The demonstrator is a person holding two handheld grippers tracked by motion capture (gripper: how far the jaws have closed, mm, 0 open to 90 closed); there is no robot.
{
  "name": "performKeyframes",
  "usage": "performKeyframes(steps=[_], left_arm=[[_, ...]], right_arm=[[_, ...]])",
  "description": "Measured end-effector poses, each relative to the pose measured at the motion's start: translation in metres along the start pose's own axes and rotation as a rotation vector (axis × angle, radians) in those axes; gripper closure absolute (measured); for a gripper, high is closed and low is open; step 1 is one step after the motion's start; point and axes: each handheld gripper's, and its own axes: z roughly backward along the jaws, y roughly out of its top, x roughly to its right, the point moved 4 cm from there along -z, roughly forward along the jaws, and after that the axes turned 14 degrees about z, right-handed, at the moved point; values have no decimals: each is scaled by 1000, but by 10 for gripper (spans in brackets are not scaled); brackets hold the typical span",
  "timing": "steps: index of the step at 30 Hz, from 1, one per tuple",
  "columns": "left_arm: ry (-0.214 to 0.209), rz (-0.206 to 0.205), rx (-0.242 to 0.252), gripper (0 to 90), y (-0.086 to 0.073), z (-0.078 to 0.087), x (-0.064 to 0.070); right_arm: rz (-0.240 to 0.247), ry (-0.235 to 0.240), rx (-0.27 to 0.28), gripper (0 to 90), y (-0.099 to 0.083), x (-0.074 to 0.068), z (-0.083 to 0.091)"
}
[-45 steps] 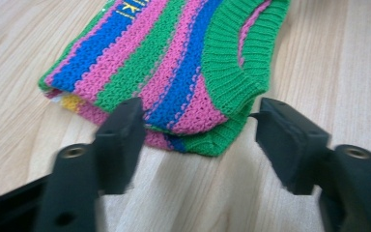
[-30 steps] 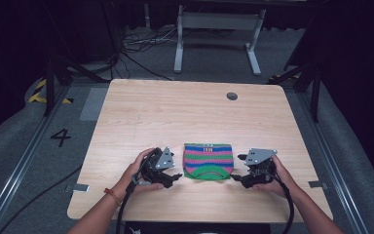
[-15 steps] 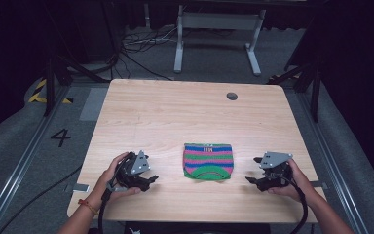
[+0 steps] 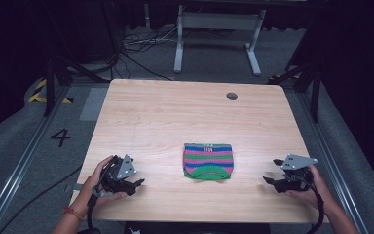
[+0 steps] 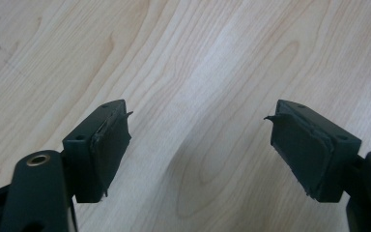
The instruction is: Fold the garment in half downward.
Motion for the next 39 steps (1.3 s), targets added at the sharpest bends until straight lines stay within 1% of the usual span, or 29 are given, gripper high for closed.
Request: performKeyframes(steps=[2,4,5,6,7,8,12,14,15,16,19,20,21,22,23,24,26,27,28,29,30,33,39], left_arm=[[-5,14,4,218,-4,2,-3],[-12,42,11,214,-8,4,-8],[-13,51,11,214,-9,4,-9],[-18,62,10,214,-11,5,-11],[-22,67,13,213,-12,5,-12],[-22,67,13,213,-12,5,-12],[-42,118,23,211,-20,6,-18],[-21,139,24,212,-25,8,-20],[-20,143,27,212,-27,9,-20],[-20,150,34,212,-28,10,-21],[-42,200,61,205,-36,15,-23],[-38,208,65,203,-38,16,-25],[-38,208,65,199,-38,16,-25],[-42,222,66,199,-40,16,-26],[-37,227,61,193,-43,17,-27],[-33,237,60,187,-45,17,-28],[-51,271,73,176,-50,18,-29],[-52,282,72,172,-52,18,-30],[-49,295,56,171,-55,16,-32],[-51,322,49,167,-56,15,-32],[-35,332,51,163,-57,16,-33],[-24,345,51,166,-58,17,-32],[-21,351,51,163,-58,17,-31]], right_arm=[[-15,-8,0,246,-7,2,3],[-28,-15,5,246,-14,4,7],[-52,-14,10,246,-20,5,9],[-61,-14,12,246,-23,5,10],[-76,-16,13,246,-27,6,11],[-76,-16,13,246,-27,6,11],[-116,-26,14,245,-41,5,14],[-135,-29,15,242,-46,5,15],[-150,-29,21,241,-49,5,16],[-158,-30,24,232,-51,5,17],[-193,-37,37,214,-59,3,19],[-204,-35,41,209,-62,3,19],[-204,-35,41,209,-62,3,19],[-219,-37,45,201,-65,2,20],[-236,-39,55,201,-68,2,20],[-267,-42,60,196,-70,1,21],[-291,-61,55,193,-73,0,24],[-295,-63,54,190,-74,0,24],[-296,-61,54,186,-74,0,25],[-299,-61,53,184,-75,0,25],[-298,-61,52,181,-75,0,25],[-296,-60,52,174,-75,0,24],[-301,-67,48,167,-75,0,24]])
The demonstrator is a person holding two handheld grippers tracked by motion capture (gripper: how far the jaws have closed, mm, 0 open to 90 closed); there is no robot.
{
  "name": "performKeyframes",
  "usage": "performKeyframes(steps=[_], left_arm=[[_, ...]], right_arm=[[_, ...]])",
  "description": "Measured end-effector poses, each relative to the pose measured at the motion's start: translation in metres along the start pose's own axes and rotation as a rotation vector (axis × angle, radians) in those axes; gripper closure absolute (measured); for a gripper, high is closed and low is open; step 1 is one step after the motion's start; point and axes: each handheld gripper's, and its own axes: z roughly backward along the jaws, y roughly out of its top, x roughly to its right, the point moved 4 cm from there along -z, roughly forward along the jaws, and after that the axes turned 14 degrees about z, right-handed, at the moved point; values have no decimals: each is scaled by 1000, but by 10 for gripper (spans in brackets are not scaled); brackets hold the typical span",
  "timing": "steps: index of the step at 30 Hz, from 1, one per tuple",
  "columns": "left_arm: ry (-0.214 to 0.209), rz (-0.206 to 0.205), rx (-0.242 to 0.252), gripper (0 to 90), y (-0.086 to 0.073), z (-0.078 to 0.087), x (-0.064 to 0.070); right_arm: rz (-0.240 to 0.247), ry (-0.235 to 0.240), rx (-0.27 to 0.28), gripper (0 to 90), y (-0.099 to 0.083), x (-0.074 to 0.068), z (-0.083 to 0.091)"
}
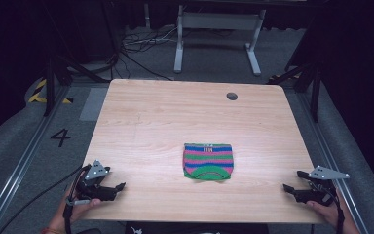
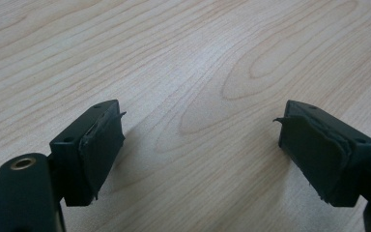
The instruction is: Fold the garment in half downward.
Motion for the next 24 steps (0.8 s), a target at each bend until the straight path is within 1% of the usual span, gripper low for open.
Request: performKeyframes(steps=[3,4,5,8,9,14,22,24], left_arm=[[6,6,1,158,0,0,0],[12,12,-3,158,0,0,1],[25,28,1,142,0,-1,3],[28,30,1,136,1,-2,3],[26,36,2,137,0,-2,4],[31,39,-1,130,1,-2,4],[30,40,0,127,1,-3,4],[33,46,0,124,1,-3,4]], right_arm=[[-2,0,0,166,0,0,0],[-3,-4,-1,167,0,1,0],[-7,-10,0,167,0,1,-1],[-10,-12,-1,167,0,2,-1],[-13,-16,-2,167,0,2,-1],[-24,-26,-5,167,0,3,-1],[-26,-32,-10,148,0,3,-1],[-24,-32,-10,149,0,3,-1]])
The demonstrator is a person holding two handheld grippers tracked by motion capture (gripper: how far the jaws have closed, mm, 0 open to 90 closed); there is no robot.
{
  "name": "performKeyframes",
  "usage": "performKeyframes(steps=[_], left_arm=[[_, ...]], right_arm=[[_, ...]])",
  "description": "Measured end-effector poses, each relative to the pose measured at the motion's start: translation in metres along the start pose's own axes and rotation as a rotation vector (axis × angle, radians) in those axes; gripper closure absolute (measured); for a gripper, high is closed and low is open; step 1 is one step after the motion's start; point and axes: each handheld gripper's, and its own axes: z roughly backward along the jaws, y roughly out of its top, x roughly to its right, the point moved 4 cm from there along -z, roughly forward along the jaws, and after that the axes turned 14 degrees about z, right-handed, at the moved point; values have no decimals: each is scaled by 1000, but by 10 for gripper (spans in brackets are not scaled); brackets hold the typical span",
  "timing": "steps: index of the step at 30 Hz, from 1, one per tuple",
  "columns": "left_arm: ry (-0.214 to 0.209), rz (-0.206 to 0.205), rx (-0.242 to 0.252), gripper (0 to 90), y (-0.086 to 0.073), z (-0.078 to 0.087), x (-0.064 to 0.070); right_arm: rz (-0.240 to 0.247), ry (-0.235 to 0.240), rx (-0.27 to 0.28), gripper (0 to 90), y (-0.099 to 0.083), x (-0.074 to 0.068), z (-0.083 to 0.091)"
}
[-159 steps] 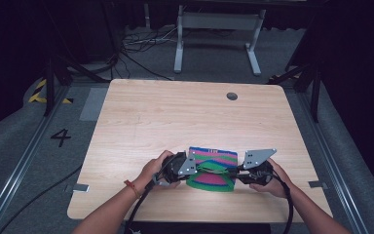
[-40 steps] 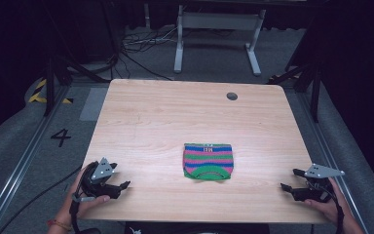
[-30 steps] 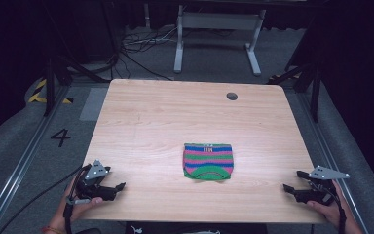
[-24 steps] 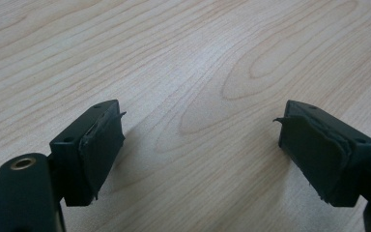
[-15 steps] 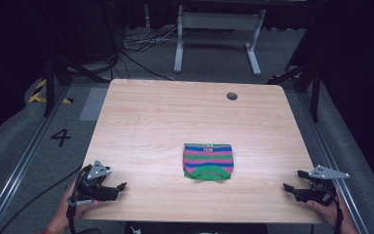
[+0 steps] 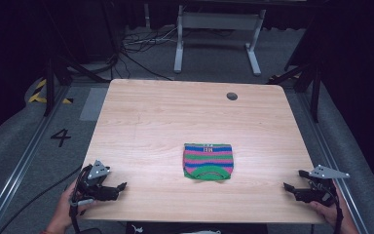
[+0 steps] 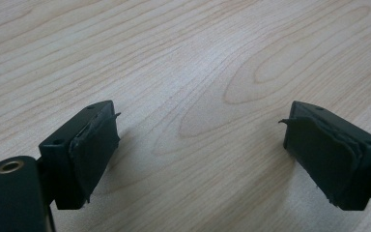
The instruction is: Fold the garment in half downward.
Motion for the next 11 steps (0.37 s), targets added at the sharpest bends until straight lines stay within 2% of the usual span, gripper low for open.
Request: performKeyframes(steps=[2,5,7,11], left_arm=[[11,4,-2,114,1,-1,1],[32,36,-12,56,4,-7,5],[34,35,-26,6,5,-9,6],[33,34,-27,2,5,-9,6]], right_arm=[[3,0,1,148,0,0,0],[2,4,1,148,0,0,0],[-1,5,0,147,0,0,0],[-1,5,0,146,0,0,0]])
